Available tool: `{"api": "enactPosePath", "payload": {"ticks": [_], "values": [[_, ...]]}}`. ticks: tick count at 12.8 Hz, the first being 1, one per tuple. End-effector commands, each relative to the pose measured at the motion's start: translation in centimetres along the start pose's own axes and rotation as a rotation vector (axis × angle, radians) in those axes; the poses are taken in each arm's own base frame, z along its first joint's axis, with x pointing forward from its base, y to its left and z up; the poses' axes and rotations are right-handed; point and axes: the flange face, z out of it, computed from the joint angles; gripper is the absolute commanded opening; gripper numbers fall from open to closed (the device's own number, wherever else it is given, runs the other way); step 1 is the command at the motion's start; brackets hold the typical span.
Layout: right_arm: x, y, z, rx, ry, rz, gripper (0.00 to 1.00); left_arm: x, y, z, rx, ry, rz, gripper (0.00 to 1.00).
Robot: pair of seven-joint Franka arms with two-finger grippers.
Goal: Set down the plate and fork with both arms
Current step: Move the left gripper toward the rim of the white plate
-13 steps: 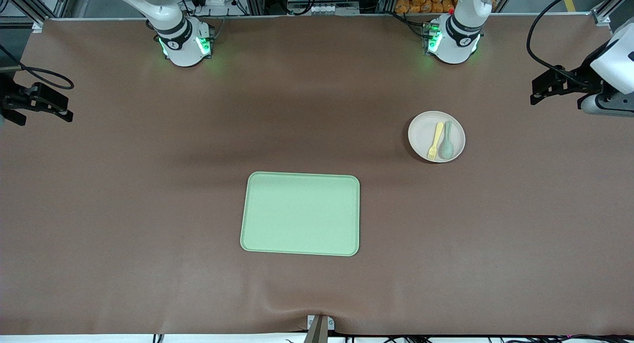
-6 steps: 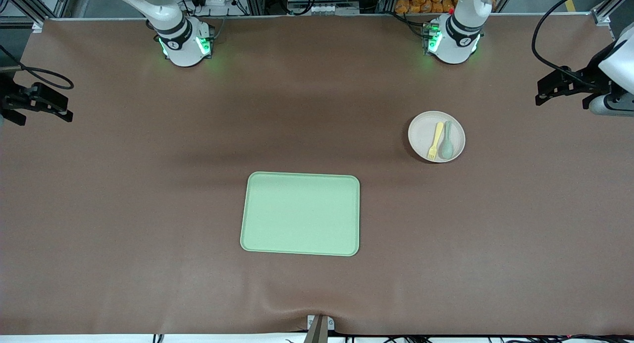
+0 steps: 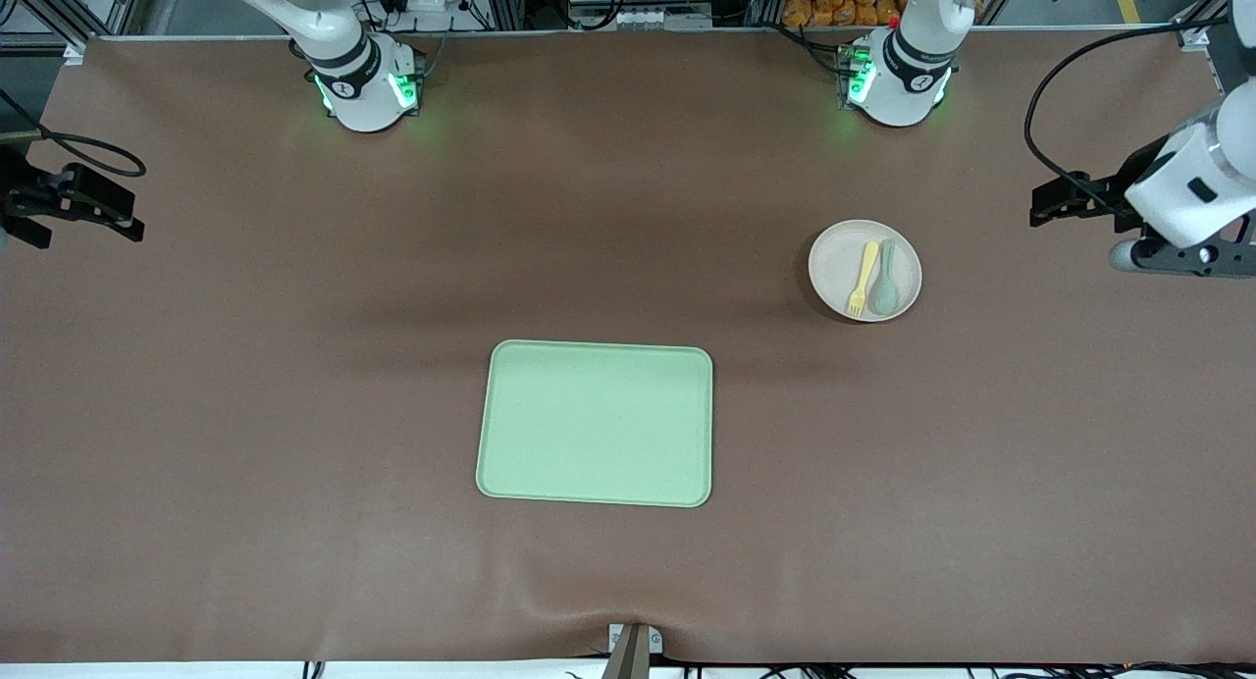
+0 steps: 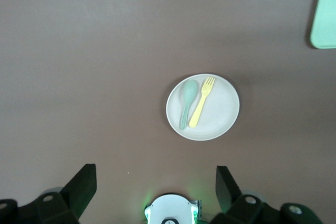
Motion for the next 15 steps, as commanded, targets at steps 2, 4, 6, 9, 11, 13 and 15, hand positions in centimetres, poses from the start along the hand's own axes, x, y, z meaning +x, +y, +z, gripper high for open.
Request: {"api": "enactPosePath", "payload": {"ticks": [2,4,6,9,11,13,15], "values": [[-0.6,0.1,-0.2,-0.01,0.001,-0.006,1.0,1.5,-1.9,4.2,0.018,-0.085,-0.038,1.0],[-0.6,0.2,-0.3,-0.01,0.003,-0.004,1.0,3.7,-2.8,7.8,0.014,-0.116,-0.048,1.0],[-0.6,0.2,-0.2,-0.01,0.001,-0.004,1.0,5.8,-3.1,11.8,0.008,-0.152,-0.052,1.0],[-0.6,0.3,-0.2,-0.01,0.001,-0.003,1.0,6.4,-2.7,16.8,0.005,-0.207,-0.047,1.0],[-0.6,0.2,-0.3,-0.008,0.003,-0.004,1.0,6.4,-3.0,18.7,0.001,-0.209,-0.047,1.0],[-0.6,0.2,-0.2,-0.008,0.001,-0.004,1.0,6.4,-5.0,21.7,-0.025,-0.208,-0.063,1.0],[-0.6,0.2,-0.2,-0.008,0.0,-0.004,1.0,5.7,-7.0,24.5,-0.091,-0.208,-0.03,1.0]]}}
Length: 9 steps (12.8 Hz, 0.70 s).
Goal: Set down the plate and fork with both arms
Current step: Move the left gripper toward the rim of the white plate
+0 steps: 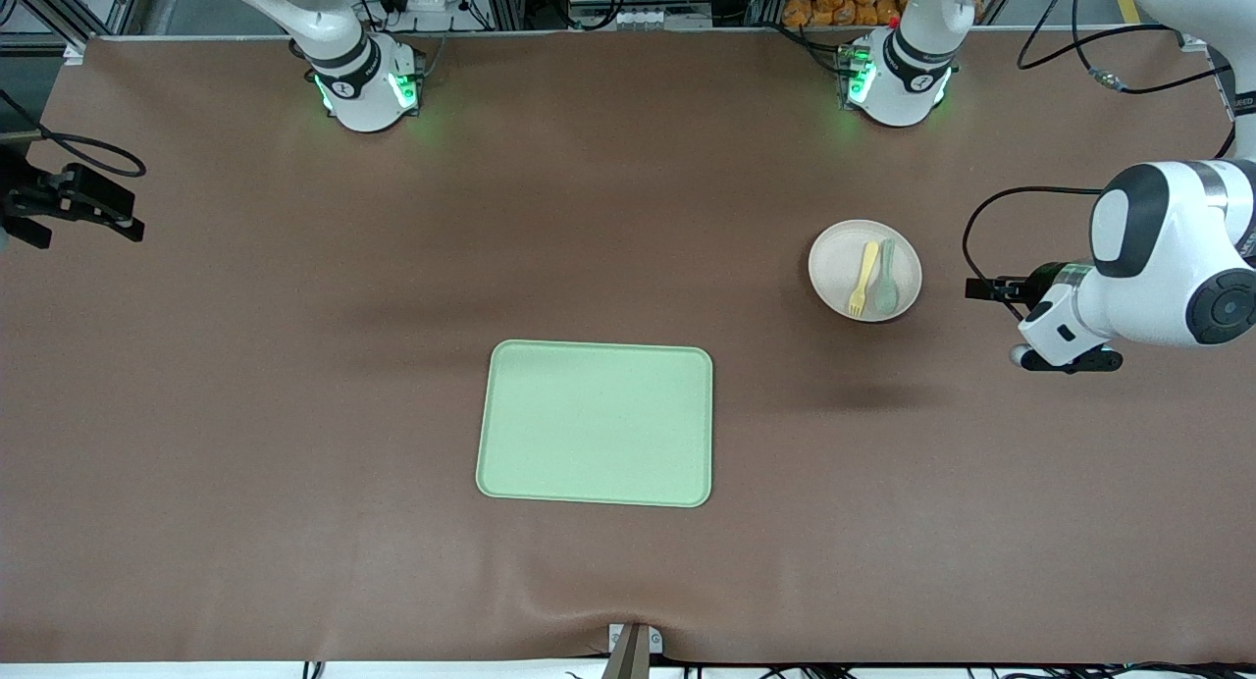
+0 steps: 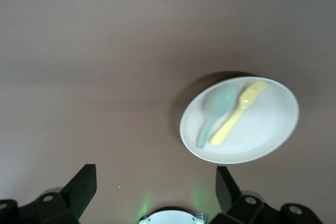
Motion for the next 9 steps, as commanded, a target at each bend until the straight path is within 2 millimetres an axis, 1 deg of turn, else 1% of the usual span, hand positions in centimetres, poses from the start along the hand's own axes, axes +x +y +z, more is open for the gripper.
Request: {"api": "enactPosePath", "payload": {"ticks": [1,2,4,6,8,9], "values": [[-0.6,0.1,-0.3,-0.008,0.002,-0.005,1.0,-0.5,-1.9,3.8,-0.048,0.014,0.057,1.0],[-0.6,0.2,-0.2,-0.008,0.001,-0.003,1.0,-0.5,-1.9,5.5,-0.047,0.019,0.06,1.0],[-0.7,0.2,-0.2,-0.008,-0.001,-0.003,1.0,-0.4,-1.1,8.4,-0.038,0.036,0.071,1.0],[-0.6,0.5,-0.2,-0.006,-0.001,0.001,1.0,-0.3,-0.2,10.3,-0.035,0.026,0.086,1.0],[-0.6,0.3,-0.2,-0.006,0.001,-0.002,1.0,0.2,0.0,12.2,-0.035,-0.006,0.09,1.0],[-0.6,0.3,-0.2,-0.005,0.001,-0.002,1.0,0.4,0.6,13.1,-0.032,-0.016,0.099,1.0]]}}
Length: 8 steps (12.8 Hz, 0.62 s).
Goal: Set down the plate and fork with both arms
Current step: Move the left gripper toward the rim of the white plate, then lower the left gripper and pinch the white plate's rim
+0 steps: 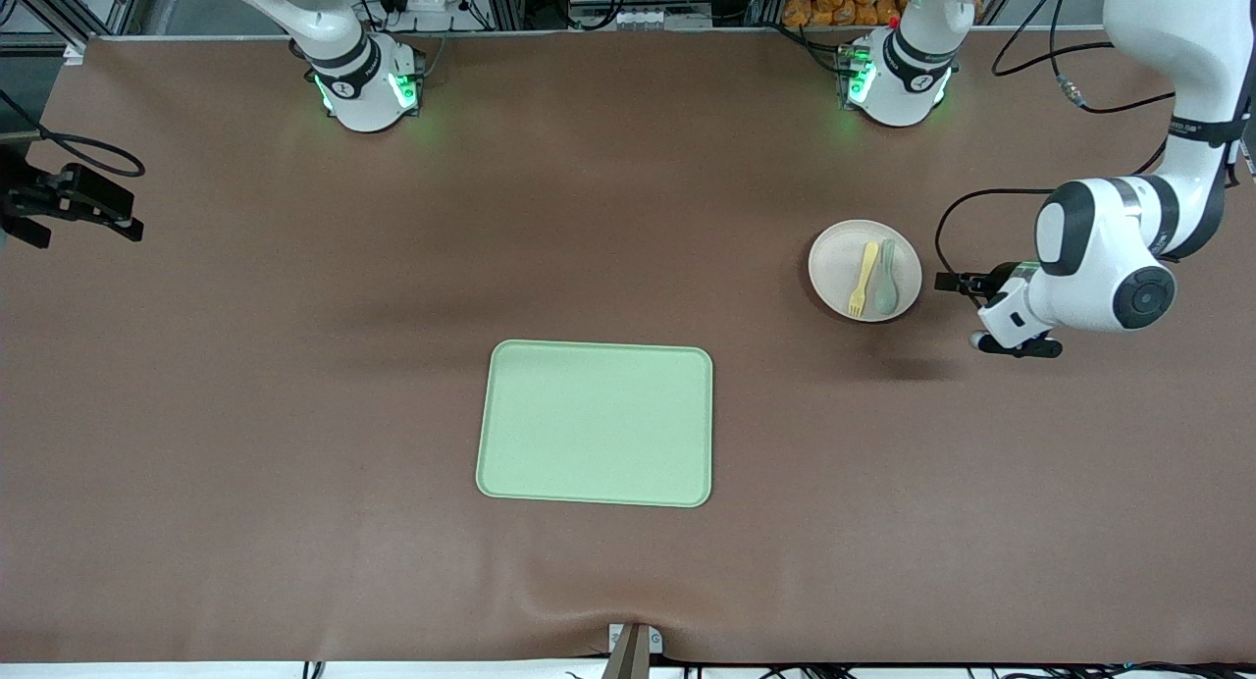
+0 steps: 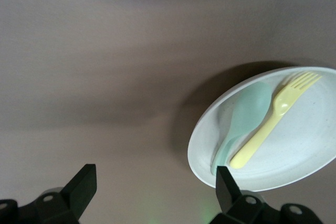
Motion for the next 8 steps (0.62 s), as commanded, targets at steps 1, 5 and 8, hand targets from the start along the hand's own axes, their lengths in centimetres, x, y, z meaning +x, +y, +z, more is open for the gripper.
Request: {"api": "enactPosePath", "payload": {"ticks": [1,5,8], "values": [[-0.6,0.1,-0.2,-0.004,0.002,-0.006,1.0,0.6,0.6,2.3,-0.006,-0.013,0.012,1.0],[-0.6,0.3,-0.2,-0.002,0.001,-0.001,1.0,0.1,0.9,4.7,-0.001,-0.032,0.02,1.0],[-0.6,0.2,-0.2,0.0,0.001,-0.003,1.0,-0.1,1.3,6.2,0.003,-0.052,0.027,1.0]]}}
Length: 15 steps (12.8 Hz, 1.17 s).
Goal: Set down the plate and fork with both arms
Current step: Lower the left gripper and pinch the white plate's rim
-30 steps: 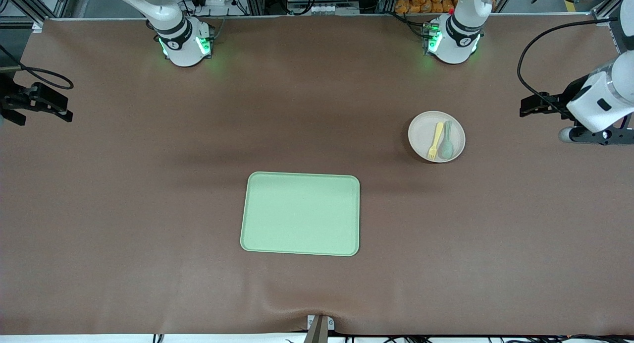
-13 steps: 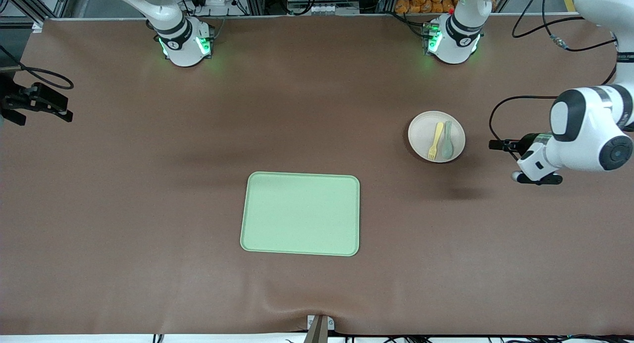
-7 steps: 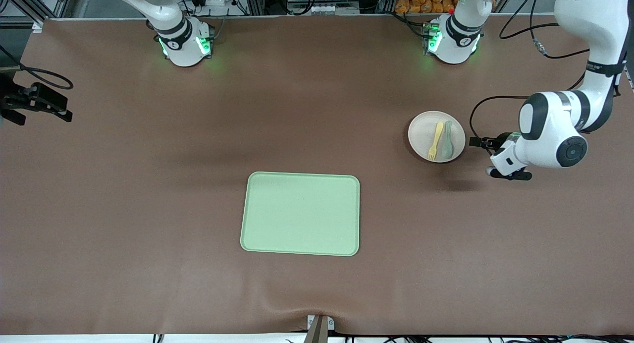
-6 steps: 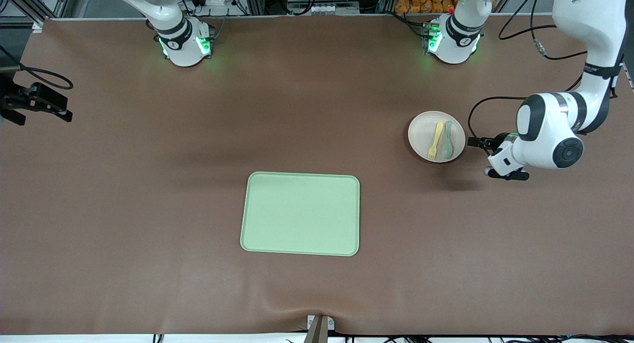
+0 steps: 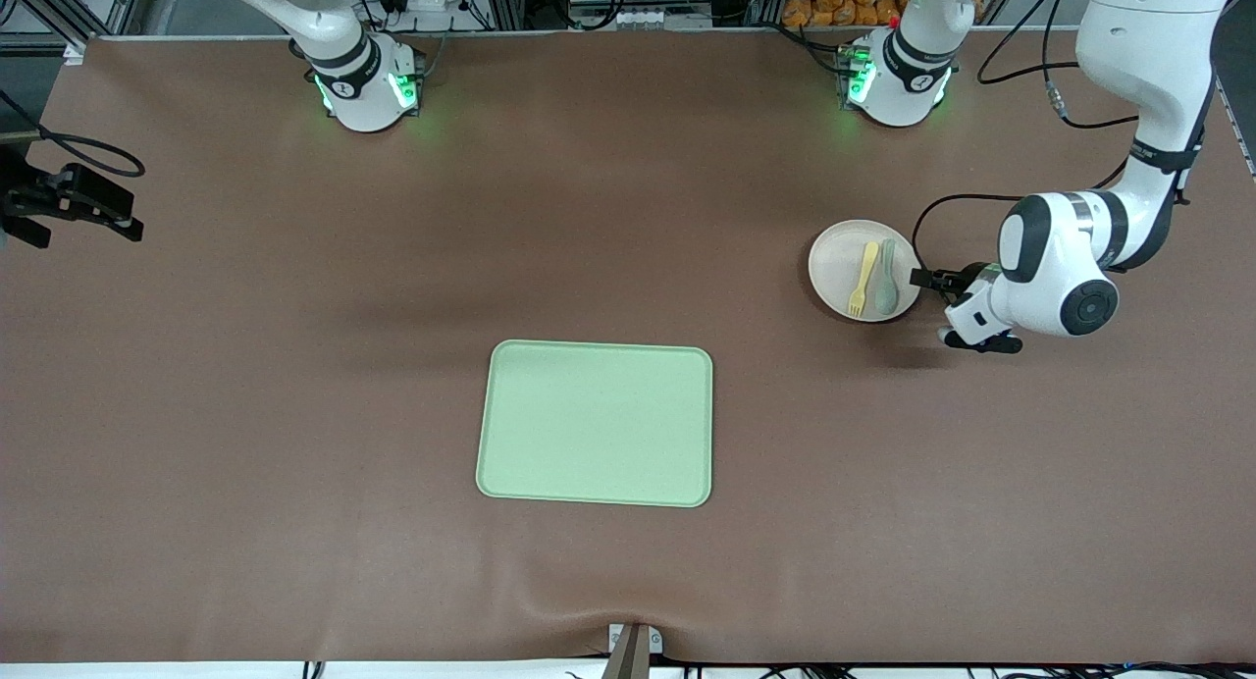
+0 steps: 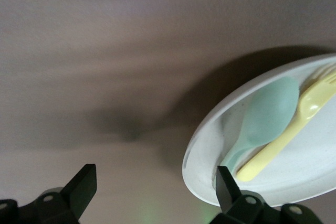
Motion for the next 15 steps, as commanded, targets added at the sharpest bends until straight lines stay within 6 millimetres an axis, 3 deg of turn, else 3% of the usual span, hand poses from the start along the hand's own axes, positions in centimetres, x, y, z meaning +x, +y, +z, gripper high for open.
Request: {"api": "enactPosePath", "payload": {"ticks": [1,15], "values": [[-0.6,0.2,-0.2,0.0,0.003,-0.003,1.0,-0.2,0.4,1.1,0.002,-0.003,0.011,1.0],[-0.6,0.3,-0.2,0.001,0.001,-0.002,1.0,0.9,2.2,2.6,0.021,0.002,0.037,1.0]]}}
